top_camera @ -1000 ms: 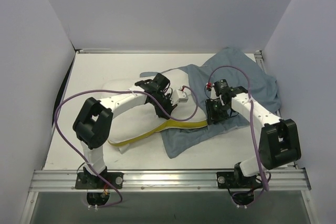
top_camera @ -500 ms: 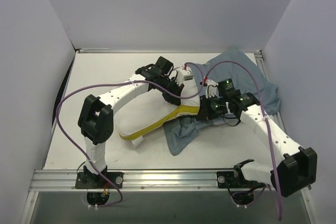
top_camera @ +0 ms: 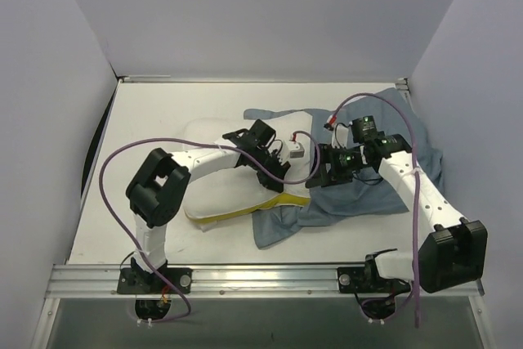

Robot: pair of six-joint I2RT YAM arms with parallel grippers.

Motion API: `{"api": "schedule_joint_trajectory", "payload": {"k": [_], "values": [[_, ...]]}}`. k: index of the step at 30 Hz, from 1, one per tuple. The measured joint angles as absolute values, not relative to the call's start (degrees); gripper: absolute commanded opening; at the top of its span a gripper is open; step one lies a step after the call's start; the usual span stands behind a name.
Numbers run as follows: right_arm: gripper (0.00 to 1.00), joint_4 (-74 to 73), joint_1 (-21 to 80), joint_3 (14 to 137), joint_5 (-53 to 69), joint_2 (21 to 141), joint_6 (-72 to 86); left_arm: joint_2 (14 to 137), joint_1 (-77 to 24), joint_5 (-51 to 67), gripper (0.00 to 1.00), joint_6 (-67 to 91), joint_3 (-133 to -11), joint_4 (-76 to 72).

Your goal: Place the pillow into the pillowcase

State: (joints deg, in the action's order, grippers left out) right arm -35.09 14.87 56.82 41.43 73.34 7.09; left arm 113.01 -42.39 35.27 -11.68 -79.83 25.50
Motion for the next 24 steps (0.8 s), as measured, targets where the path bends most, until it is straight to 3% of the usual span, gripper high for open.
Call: {"api": "schedule_joint_trajectory", "payload": {"k": [1, 4, 10, 11, 15, 18, 24], "values": [[0.66, -36.40, 14.11, 58.17, 41.56, 73.63, 6.17, 112.22, -42.78, 35.79, 0.37, -13.98, -79.31, 26.28], [0.61, -38.37, 13.04, 65.84, 39.38, 76.53, 4.19, 108.38, -43.86, 37.15, 0.56, -20.34, -77.76, 30.94], [0.57, -34.54, 16.99, 78.04, 29.65, 92.01, 0.47, 100.44, -40.77, 40.64, 0.80, -25.67, -78.91, 43.07], [0.56, -33.85, 18.11, 78.17, 28.23, 95.48, -0.21, 99.90, -38.74, 41.45, 0.88, -25.39, -80.44, 44.64], [0.56, -31.88, 21.71, 75.22, 24.84, 106.63, -1.54, 101.21, -25.85, 41.39, 0.97, -24.43, -91.42, 47.70], [0.56, -31.86, 23.33, 72.36, 25.47, 106.04, -1.13, 104.68, -17.93, 39.90, 0.97, -24.71, -99.50, 48.01], [0.60, -36.12, 24.82, 69.73, 30.96, 100.51, -1.28, 116.22, -15.84, 37.93, 0.97, -27.94, -108.49, 52.12]]}}
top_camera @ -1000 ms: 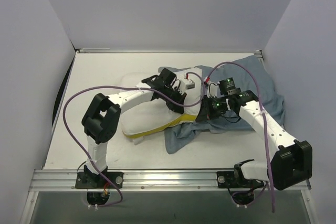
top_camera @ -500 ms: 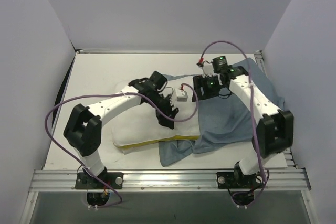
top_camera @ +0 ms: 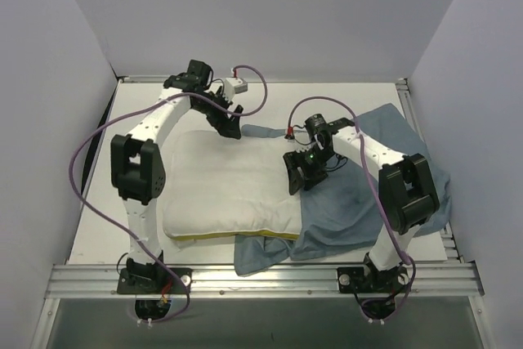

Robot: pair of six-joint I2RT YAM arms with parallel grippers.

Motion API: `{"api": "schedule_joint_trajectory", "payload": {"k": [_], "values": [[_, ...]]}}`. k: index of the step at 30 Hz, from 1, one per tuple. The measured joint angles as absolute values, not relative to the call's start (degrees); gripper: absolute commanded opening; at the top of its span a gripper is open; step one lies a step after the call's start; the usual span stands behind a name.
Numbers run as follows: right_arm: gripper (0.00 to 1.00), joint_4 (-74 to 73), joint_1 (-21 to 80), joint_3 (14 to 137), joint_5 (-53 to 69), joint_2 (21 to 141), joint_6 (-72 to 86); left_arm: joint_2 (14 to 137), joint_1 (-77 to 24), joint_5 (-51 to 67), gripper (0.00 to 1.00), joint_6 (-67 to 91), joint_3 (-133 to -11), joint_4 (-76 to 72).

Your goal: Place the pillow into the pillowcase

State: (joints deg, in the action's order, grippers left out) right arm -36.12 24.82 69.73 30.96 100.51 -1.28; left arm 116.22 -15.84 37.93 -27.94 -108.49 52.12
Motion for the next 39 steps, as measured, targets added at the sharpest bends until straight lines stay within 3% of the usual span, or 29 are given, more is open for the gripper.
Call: {"api": "schedule_joint_trajectory", "payload": {"k": [4, 7, 8, 10, 11, 15, 19, 26, 36, 37, 39], "values": [[0.66, -42.70, 23.94, 72.88, 34.83, 100.51, -3.57, 123.15, -17.93, 37.67, 0.98, -31.05, -108.62, 55.53], [0.70, -45.80, 21.23, 81.76, 35.99, 101.23, -4.12, 125.67, -19.25, 36.67, 0.97, -35.22, -105.93, 56.12], [0.70, -46.17, 19.68, 86.06, 36.01, 102.00, -3.49, 126.10, -19.59, 36.21, 0.84, -37.01, -104.97, 56.10], [0.71, -46.13, 16.25, 96.64, 35.16, 104.97, -1.54, 126.34, -20.18, 35.73, 0.71, -40.25, -103.79, 56.05], [0.71, -45.30, 14.17, 103.53, 34.28, 107.61, -0.67, 126.26, -20.34, 35.73, 0.55, -42.02, -103.46, 56.12], [0.73, -42.72, 10.00, 120.31, 29.95, 117.12, -0.62, 124.38, -21.08, 35.86, 0.21, -48.45, -101.08, 55.96], [0.73, -42.33, 10.61, 126.48, 27.44, 127.15, -3.90, 122.54, -22.55, 34.72, 0.01, -52.45, -99.90, 55.88], [0.75, -42.26, 15.22, 125.43, 26.35, 138.80, -7.75, 118.06, -26.04, 30.33, 0.00, -56.75, -94.11, 51.29], [0.74, -40.34, 22.79, 119.09, 24.03, 138.17, -16.95, 116.57, -29.21, 28.75, 0.00, -58.11, -92.07, 49.52], [0.73, -40.29, 23.44, 118.78, 23.77, 137.93, -17.85, 116.57, -29.19, 28.84, 0.00, -58.11, -92.07, 49.47], [0.60, -40.29, 24.51, 117.97, 23.24, 137.78, -19.90, 116.57, -29.15, 28.95, 0.00, -58.15, -92.07, 49.50]]}}
